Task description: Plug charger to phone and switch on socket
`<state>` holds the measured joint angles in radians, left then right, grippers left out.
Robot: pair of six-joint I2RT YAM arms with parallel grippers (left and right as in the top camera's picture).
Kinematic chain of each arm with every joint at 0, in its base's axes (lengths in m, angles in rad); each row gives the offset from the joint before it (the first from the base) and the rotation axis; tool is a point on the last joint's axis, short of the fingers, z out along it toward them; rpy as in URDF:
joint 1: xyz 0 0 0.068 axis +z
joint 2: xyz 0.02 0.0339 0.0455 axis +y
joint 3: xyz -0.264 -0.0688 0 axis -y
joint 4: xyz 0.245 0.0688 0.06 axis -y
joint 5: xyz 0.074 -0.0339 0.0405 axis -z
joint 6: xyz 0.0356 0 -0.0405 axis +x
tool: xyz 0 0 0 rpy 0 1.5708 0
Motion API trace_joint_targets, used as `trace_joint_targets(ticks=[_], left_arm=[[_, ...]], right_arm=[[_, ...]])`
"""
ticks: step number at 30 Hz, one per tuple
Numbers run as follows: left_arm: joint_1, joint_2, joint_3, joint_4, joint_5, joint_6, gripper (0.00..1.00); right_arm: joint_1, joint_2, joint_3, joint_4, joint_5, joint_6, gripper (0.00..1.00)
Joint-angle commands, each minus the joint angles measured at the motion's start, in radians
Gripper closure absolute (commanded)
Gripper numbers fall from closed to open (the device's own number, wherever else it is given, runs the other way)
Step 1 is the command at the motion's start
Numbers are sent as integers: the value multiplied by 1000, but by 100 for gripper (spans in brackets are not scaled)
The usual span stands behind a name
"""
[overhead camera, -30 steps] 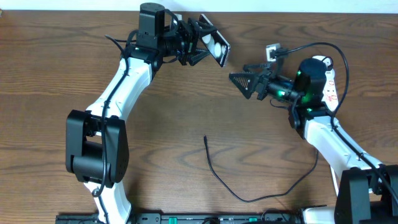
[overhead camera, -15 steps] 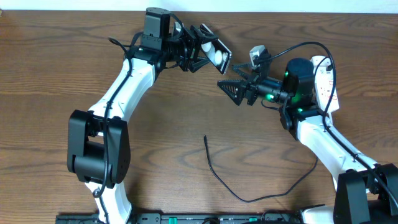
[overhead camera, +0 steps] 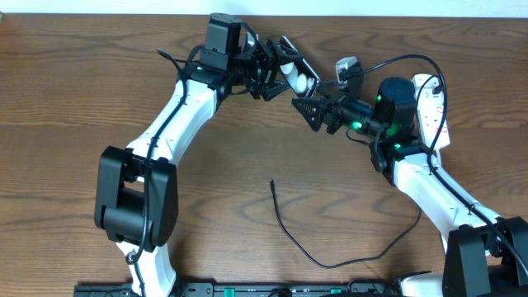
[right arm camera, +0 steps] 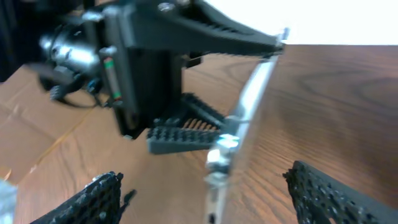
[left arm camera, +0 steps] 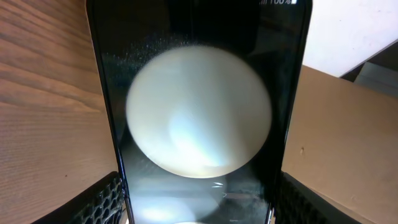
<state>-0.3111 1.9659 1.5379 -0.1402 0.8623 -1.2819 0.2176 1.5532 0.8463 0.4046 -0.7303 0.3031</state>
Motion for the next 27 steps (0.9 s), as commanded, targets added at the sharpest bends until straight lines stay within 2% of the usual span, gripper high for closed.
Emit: trace_joint_targets(ticks=[1, 27], left_arm=[[0, -14, 22, 7, 24, 17, 93], [-59, -14, 22, 14, 41, 29, 93]], right_arm=[[5, 5, 20, 1, 75, 71, 18], [7, 5, 20, -21, 178, 153, 20]])
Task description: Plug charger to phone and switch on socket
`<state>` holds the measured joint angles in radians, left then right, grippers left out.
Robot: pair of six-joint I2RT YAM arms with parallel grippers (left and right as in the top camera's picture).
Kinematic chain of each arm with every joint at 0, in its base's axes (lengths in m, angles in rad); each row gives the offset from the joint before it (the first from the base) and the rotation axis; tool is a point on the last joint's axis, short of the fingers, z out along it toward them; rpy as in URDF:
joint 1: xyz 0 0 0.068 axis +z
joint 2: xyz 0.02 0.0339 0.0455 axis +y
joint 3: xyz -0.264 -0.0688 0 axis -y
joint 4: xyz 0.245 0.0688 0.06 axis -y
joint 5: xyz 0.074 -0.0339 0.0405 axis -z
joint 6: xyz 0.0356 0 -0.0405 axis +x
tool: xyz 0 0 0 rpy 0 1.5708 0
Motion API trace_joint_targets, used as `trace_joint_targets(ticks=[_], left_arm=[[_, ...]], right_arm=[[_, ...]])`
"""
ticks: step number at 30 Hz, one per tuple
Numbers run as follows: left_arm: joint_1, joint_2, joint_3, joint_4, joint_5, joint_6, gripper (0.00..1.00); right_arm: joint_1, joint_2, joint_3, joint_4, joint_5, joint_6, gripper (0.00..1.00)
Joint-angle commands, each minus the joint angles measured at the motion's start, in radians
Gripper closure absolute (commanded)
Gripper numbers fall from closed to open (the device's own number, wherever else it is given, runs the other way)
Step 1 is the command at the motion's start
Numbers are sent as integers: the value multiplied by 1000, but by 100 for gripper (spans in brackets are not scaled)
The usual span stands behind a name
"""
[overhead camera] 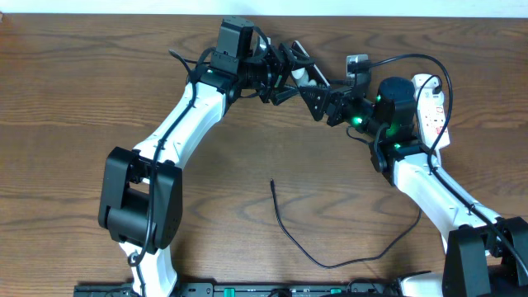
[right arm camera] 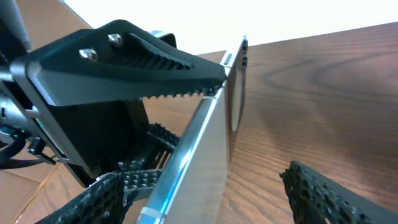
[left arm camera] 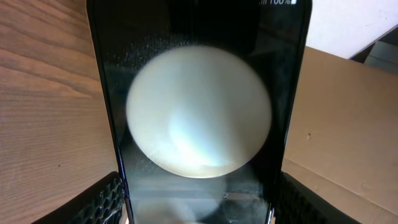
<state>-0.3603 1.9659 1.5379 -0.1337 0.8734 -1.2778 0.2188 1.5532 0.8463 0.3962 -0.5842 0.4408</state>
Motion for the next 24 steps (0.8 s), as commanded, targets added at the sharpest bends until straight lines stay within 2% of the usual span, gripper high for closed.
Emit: trace_joint_targets(ticks=[1, 13, 20, 24], left_arm=[[-12, -14, 22, 8, 29, 25, 93], [-29, -14, 22, 7, 19, 29, 93], [-51, -14, 22, 8, -8, 36, 93], [-51, -14, 22, 8, -7, 36, 93]], right_arm=[[6, 5, 20, -19, 37, 15, 21], [25, 5, 20, -42, 80, 15, 27], [38, 5, 20, -43, 108, 46, 35], [38, 5, 20, -47, 118, 60, 43]])
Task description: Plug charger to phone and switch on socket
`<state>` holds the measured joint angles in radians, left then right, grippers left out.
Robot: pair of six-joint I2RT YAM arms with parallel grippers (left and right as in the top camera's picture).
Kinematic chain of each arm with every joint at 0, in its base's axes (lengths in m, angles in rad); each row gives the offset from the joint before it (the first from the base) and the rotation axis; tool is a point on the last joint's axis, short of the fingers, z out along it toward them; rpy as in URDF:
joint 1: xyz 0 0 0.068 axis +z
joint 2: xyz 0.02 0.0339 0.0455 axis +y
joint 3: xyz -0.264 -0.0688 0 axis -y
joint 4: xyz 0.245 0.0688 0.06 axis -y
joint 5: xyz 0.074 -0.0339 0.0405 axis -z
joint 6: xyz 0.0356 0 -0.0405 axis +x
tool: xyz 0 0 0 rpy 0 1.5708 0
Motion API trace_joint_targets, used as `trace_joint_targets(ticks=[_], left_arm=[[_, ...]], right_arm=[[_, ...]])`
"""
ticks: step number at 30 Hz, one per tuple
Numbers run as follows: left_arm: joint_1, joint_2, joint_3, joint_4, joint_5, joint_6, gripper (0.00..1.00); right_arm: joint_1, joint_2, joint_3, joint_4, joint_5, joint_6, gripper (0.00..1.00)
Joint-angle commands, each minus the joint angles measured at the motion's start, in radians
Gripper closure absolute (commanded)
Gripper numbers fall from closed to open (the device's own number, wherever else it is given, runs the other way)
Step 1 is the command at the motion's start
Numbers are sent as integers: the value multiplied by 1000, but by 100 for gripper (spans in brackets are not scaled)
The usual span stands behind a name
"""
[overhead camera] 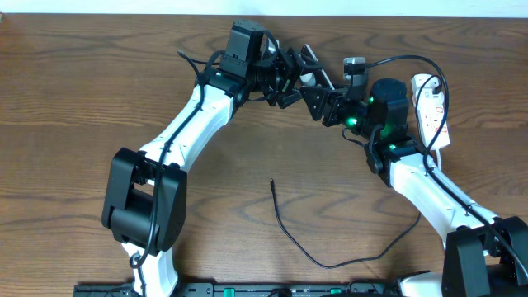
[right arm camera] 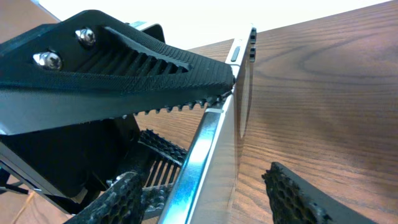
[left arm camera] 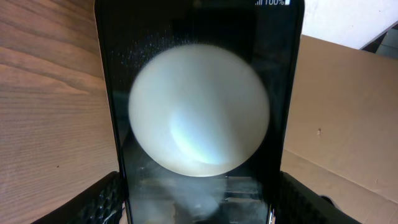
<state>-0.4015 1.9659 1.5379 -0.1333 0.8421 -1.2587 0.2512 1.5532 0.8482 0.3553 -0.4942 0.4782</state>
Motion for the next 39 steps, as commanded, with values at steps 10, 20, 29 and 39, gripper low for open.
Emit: trace_joint_targets(ticks=[10, 20, 29, 39], left_arm=[[-10, -14, 22, 7, 24, 17, 92], [-10, -14, 22, 7, 25, 21, 92], [-10, -14, 22, 7, 25, 21, 86], [-10, -14, 22, 7, 39, 58, 35]], right_arm=[[6, 5, 18, -8, 33, 23, 57], [6, 5, 18, -9, 33, 23, 69], [5, 5, 18, -18, 33, 32, 85], [5, 5, 18, -23, 32, 42, 99]])
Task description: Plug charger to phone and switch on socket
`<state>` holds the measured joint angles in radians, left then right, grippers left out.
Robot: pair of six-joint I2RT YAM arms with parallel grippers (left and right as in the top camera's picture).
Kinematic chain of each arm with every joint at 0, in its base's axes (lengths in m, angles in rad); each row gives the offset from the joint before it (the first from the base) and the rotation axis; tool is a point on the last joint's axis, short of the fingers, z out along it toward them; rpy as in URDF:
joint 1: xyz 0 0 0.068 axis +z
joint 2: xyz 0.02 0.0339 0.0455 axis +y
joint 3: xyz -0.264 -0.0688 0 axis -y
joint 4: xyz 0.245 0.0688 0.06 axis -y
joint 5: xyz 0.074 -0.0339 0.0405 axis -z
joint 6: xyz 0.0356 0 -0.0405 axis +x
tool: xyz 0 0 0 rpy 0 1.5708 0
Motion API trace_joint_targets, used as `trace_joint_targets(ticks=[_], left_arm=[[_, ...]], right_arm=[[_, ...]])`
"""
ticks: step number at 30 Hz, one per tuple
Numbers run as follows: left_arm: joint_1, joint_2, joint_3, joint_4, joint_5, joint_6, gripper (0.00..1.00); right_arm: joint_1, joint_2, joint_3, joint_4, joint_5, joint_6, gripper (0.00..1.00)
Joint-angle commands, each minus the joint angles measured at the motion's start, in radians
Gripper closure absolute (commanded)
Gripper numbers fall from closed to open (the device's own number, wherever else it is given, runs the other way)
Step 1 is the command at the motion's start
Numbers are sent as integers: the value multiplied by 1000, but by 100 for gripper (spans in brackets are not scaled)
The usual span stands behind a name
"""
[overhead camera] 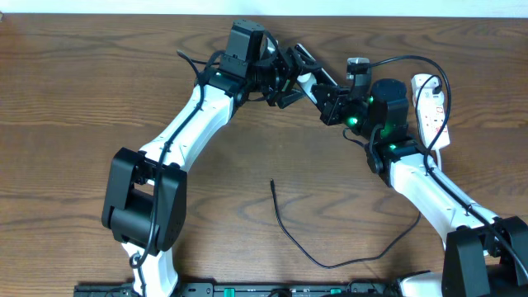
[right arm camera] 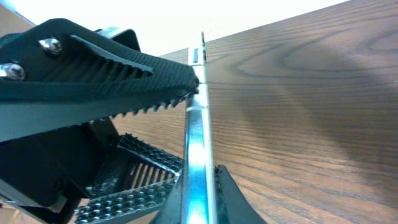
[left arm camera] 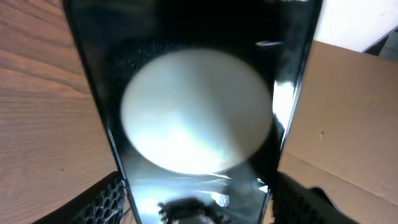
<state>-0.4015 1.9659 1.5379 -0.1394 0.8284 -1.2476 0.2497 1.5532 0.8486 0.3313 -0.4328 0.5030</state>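
Note:
The phone (overhead camera: pixel 306 69), dark with a bright round reflection on its glass (left arm camera: pixel 198 112), is held above the table between both arms. My left gripper (overhead camera: pixel 289 76) is shut on its sides, with fingers (left arm camera: pixel 104 200) at the bottom of the left wrist view. My right gripper (overhead camera: pixel 328 101) is shut on the phone's near end; there the phone shows edge-on (right arm camera: pixel 198 124) under the left gripper's serrated finger (right arm camera: pixel 93 68). The black charger cable (overhead camera: pixel 289 235) lies loose on the table. The white socket strip (overhead camera: pixel 432 107) is at the right.
A small grey plug (overhead camera: pixel 356 63) with a black lead sits behind my right wrist, near the socket strip. The cable's free end (overhead camera: pixel 273 183) points up at mid table. Brown cardboard (left arm camera: pixel 348 124) shows behind the phone in the left wrist view.
My right gripper, then open with a finger on each side of the phone's edge, is now shut on the phone. The phone now stands edge-on in the right wrist view.
My left gripper held the phone up at the back throughout. At first my right gripper hung open a little to its right. Then the two were close, with the phone's end between the open right fingers. Now both grippers hold the phone.

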Motion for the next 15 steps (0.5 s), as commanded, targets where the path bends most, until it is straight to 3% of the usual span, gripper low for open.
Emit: trace_joint_targets(ticks=[1, 2, 3, 9, 15], left_arm=[[-9, -14, 22, 13, 53, 47, 26], [-9, -14, 22, 13, 54, 48, 15], [-8, -14, 22, 13, 58, 56, 12], [13, -14, 22, 14, 134, 104, 10], [60, -14, 22, 97, 340, 152, 10]], right_arm=[[6, 5, 18, -1, -29, 17, 99], [6, 5, 18, -4, -29, 17, 99], [6, 5, 18, -7, -29, 17, 99], [-11, 5, 18, -8, -29, 42, 99], [-71, 5, 18, -1, -29, 127, 99]])
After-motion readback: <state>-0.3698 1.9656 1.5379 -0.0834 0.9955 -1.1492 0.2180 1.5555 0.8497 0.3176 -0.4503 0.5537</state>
